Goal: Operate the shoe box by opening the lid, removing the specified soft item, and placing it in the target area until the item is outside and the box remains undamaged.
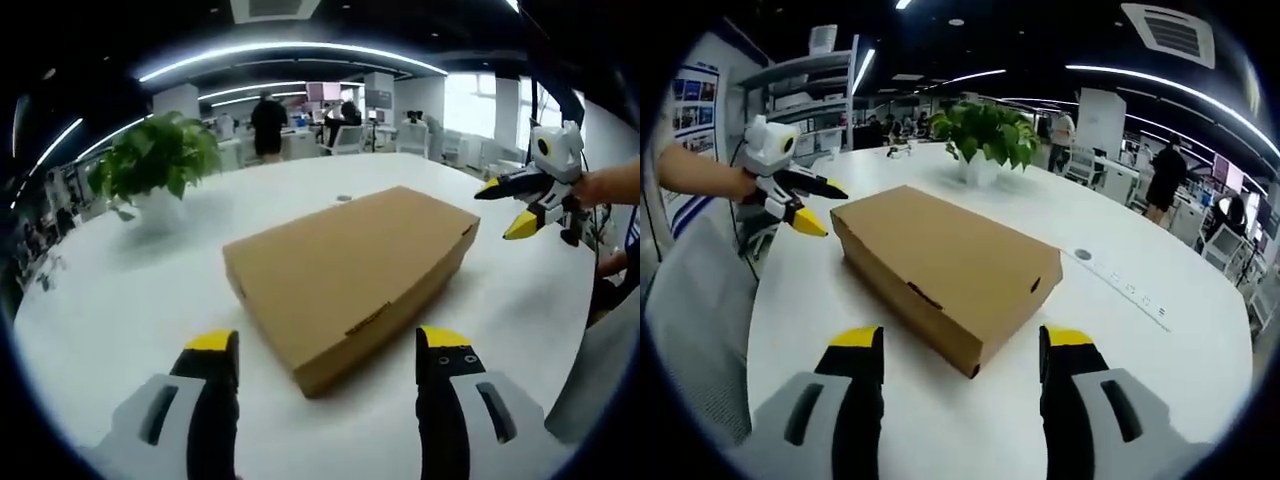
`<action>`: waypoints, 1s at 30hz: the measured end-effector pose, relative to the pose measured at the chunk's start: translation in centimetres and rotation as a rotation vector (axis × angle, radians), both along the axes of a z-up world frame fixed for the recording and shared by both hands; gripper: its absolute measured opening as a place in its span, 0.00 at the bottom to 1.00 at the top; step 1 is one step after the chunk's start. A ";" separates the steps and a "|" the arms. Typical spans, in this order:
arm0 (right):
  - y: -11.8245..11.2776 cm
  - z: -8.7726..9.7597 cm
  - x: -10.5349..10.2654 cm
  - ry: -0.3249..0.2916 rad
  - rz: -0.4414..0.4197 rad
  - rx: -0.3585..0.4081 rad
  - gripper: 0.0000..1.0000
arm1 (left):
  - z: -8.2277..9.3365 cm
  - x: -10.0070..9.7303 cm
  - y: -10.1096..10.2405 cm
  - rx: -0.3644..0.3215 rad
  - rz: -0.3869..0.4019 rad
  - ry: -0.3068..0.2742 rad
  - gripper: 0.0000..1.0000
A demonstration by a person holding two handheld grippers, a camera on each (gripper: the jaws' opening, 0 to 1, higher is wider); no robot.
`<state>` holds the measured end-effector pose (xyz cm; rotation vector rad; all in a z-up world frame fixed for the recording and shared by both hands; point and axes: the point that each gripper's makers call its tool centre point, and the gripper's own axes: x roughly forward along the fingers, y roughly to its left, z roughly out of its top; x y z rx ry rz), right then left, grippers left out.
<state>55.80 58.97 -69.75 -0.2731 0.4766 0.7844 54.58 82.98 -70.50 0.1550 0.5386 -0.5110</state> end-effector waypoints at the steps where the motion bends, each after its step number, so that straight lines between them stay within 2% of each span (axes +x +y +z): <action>1: 0.1 -0.2 0.2 0.005 -0.002 0.000 0.56 | -0.1 0.1 0.0 0.001 0.001 0.001 0.72; 9: 0.5 -1.6 1.4 0.041 -0.011 0.002 0.52 | -1.1 0.9 0.1 0.005 0.029 0.014 0.68; 19: 1.2 -2.8 2.5 0.074 -0.015 0.009 0.45 | -1.3 1.3 0.3 0.005 0.032 0.005 0.54; 30: 1.3 -3.2 2.6 0.077 -0.011 0.000 0.43 | -1.5 1.6 0.3 0.005 0.025 0.015 0.53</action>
